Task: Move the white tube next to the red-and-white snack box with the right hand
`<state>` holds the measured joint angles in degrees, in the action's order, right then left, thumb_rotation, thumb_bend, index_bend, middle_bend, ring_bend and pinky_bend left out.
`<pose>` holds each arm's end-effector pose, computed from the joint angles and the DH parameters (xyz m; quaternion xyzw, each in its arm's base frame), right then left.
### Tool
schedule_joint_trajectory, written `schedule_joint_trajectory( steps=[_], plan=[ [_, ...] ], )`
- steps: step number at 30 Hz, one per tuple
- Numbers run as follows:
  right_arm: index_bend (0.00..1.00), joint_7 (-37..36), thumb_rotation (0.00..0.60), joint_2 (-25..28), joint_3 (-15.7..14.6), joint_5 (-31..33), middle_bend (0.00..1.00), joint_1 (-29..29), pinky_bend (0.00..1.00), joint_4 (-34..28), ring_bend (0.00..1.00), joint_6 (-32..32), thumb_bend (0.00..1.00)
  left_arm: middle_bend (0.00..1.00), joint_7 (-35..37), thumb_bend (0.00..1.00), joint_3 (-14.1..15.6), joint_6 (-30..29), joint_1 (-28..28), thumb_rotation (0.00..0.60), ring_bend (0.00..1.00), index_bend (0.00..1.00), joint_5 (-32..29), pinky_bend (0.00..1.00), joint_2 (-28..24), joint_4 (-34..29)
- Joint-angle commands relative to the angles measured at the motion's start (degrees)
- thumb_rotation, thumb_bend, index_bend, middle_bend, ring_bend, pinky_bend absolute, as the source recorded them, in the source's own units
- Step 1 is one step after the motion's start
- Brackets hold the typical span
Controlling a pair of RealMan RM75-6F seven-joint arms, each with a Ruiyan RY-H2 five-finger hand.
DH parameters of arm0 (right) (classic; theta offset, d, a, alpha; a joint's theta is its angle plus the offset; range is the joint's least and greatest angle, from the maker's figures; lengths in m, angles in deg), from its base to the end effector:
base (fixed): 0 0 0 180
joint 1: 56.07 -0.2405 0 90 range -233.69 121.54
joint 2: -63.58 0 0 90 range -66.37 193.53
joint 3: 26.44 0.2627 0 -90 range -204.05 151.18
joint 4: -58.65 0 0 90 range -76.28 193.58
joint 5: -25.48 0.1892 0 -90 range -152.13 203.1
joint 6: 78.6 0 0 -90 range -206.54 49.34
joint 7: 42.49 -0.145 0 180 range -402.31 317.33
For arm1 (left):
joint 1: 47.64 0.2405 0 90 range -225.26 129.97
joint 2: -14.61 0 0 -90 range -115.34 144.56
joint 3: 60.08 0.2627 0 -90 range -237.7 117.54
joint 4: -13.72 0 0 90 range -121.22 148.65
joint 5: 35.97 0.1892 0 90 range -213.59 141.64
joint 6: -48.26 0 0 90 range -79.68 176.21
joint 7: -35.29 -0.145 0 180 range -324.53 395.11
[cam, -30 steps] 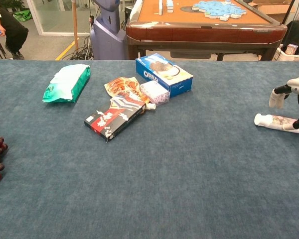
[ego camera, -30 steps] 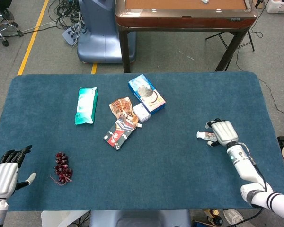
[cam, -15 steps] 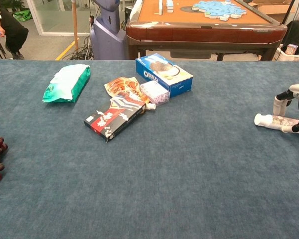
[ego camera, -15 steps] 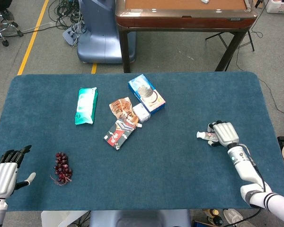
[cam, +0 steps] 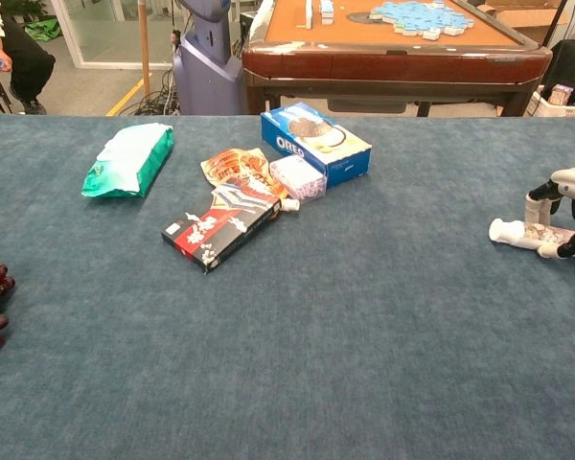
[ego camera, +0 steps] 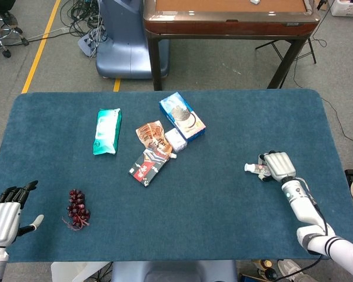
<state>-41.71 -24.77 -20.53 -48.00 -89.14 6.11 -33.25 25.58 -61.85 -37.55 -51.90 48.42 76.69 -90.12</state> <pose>-0.3271 -0.3566 0.0520 0.7167 -0.3986 0.2195 0.5284 -0.2804 0.1712 0.1772 -0.5928 -0.3983 -0.3764 0.5902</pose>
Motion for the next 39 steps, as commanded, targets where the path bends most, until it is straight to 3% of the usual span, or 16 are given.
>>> schedule_joint_trajectory(
  steps=[1,7,14,21,31,39],
  plan=[
    [0.47,0.37,0.600,0.08,0.05,0.27,0.46,-0.13,0.37,0.05,0.31,-0.36,0.33,0.23,0.05,0.20,-0.03,-0.01,0.01,0.600,0.21,0.12,-0.01,0.12,0.04,0.02],
    [0.51,1.57,0.600,0.47,-0.14,0.81,0.49,-0.56,0.37,-0.90,0.34,-1.85,0.41,0.23,0.23,0.20,-0.04,0.19,0.02,0.600,0.21,0.12,-0.13,0.12,0.13,0.09],
    [0.61,2.60,0.600,2.25,-0.05,0.77,0.57,-1.74,0.37,-3.78,0.45,-3.29,0.68,0.23,0.68,0.20,-0.05,-0.02,0.21,0.600,0.21,0.12,0.00,0.12,-0.39,-0.13],
    [0.70,3.85,0.600,6.74,0.42,0.11,0.64,-5.23,0.42,-10.23,0.55,-7.14,0.85,0.23,1.26,0.20,-0.29,2.64,-1.66,0.600,0.21,0.12,0.93,0.12,-2.17,-0.79],
    [0.75,6.75,0.600,15.67,2.59,-1.08,0.67,-13.81,0.45,-23.34,0.60,-14.85,0.91,0.24,4.04,0.20,-1.83,12.48,-9.53,0.600,0.22,0.12,3.78,0.12,-6.18,0.01],
    [0.77,12.26,0.600,21.02,3.99,-0.37,0.68,-23.29,0.47,-32.55,0.63,-22.98,0.95,0.34,6.44,0.20,-3.01,22.61,-18.09,0.600,0.31,0.12,6.26,0.15,-7.33,2.19]
  ],
)
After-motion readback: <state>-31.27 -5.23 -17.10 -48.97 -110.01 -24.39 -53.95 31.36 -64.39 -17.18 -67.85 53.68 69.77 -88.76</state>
